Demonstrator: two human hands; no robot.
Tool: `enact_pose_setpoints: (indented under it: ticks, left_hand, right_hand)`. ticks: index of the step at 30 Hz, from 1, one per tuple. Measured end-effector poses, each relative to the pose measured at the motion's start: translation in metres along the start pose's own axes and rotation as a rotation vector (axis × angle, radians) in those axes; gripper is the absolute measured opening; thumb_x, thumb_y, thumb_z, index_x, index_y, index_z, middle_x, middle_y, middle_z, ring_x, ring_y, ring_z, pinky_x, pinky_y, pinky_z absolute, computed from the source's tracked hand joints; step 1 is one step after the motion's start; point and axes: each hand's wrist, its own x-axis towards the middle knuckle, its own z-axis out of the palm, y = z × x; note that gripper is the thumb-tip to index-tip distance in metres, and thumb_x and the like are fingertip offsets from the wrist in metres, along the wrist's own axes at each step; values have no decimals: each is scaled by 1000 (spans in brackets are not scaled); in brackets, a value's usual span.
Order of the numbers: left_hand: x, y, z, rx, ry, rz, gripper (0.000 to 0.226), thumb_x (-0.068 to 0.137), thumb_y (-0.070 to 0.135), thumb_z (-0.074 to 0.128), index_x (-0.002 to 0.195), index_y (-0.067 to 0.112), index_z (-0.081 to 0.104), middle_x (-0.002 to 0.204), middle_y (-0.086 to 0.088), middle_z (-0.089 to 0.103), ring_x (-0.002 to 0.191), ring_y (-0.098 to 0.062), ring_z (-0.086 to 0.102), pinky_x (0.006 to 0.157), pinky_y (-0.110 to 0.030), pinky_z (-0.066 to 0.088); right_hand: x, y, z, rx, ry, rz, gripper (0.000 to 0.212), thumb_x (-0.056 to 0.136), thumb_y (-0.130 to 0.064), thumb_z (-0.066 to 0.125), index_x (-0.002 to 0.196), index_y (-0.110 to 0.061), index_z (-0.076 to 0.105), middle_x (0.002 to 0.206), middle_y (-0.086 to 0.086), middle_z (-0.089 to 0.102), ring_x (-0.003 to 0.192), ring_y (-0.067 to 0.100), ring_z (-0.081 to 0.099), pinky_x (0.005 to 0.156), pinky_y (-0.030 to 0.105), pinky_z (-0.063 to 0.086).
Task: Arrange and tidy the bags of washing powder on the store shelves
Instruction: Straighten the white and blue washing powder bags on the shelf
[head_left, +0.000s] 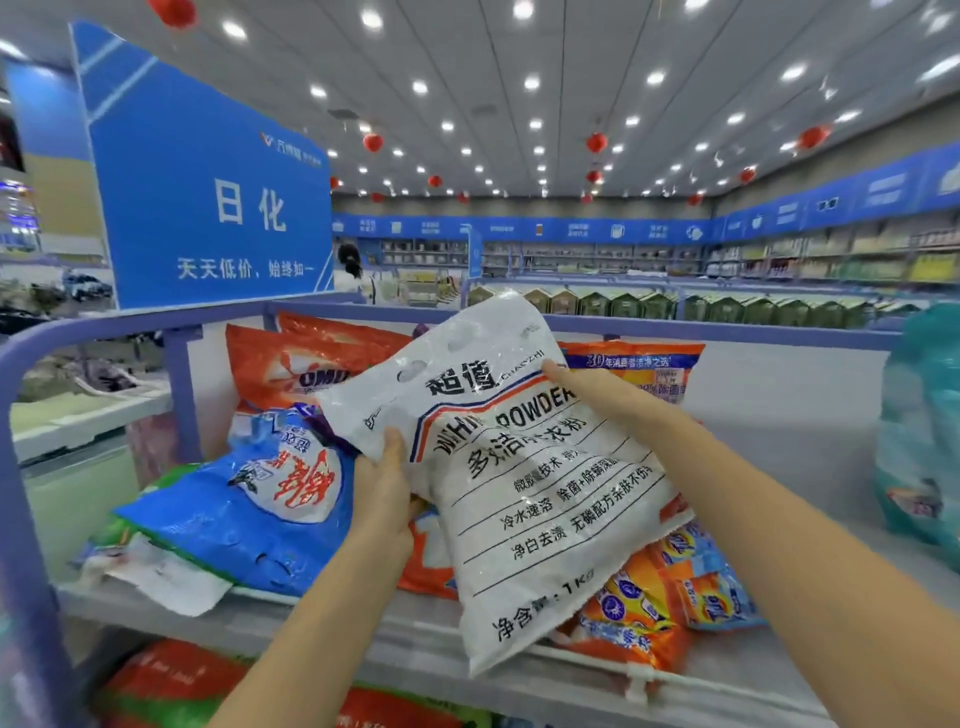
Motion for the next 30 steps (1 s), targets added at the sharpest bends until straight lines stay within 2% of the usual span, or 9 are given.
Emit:
enact_pose_setpoints:
  ticks: [2,6,9,11,14,17,23,26,30]
  left_hand:
    - [-3,1,10,43,43,118,43,98,34,48,134,11,45,129,-11,57,113,-30,58,97,-48,48]
    - [-12,22,30,60,61,343,28,97,28,51,120,14,54,113,0,60,101,-19,58,84,-32,51]
    - [-22,50,46,48,-30,543,5,96,21,54,94,20,58,83,4,61,67,-7,60,49,-15,48]
    - [-31,69,58,56,-134,634,8,95,16,54,91,20,60,76,6,63,54,1,58,43,-15,44]
    - [-41,90,78,36,-302,619,12,93,10,56,102,13,63,78,7,71,61,-3,66,50,-19,50]
    - [-44,99,89,46,-416,585,16,90,2,57,101,13,64,86,1,74,74,-13,71,61,-26,57]
    - [-25,107,81,40,-535,628,17,87,3,63,96,17,67,94,0,74,86,-18,70,68,-27,56]
    - [-23,96,92,-3,-556,491,18,90,0,56,99,12,66,96,-5,72,88,-21,70,75,-34,58]
    - [-26,85,103,-54,-554,376,19,91,-2,51,100,7,65,92,-8,73,82,-23,71,70,-33,59]
  right_hand:
    - [1,1,-4,43,27,17,67,77,-75,48,109,-19,67,102,-8,69,97,15,59,89,31,38]
    - [-10,-8,-23,248,150,12,31,85,-46,62,90,-17,68,70,-1,74,63,16,71,54,24,55]
    - [-34,-15,-46,448,334,-50,15,86,-28,63,79,-15,63,56,3,69,51,18,67,54,32,56]
    - [-53,-15,-59,614,391,-99,14,87,-23,60,75,-15,61,57,3,68,53,20,65,51,30,56]
    - [-78,-9,-72,901,236,-217,28,96,-34,45,95,-15,66,84,5,75,75,19,72,59,30,57]
    - [-88,1,-75,876,270,-308,39,97,-43,39,112,-16,63,107,5,72,98,21,68,78,39,56]
    - [-106,-3,-92,672,617,-626,11,86,-22,60,90,-15,66,82,-7,75,80,13,72,66,23,56]
    - [-105,-4,-90,766,659,-491,9,92,-10,56,89,-12,65,73,-4,74,69,14,72,58,26,56]
    - [-107,-4,-90,897,516,-314,11,93,-19,56,92,-10,61,72,1,74,66,17,72,54,29,57]
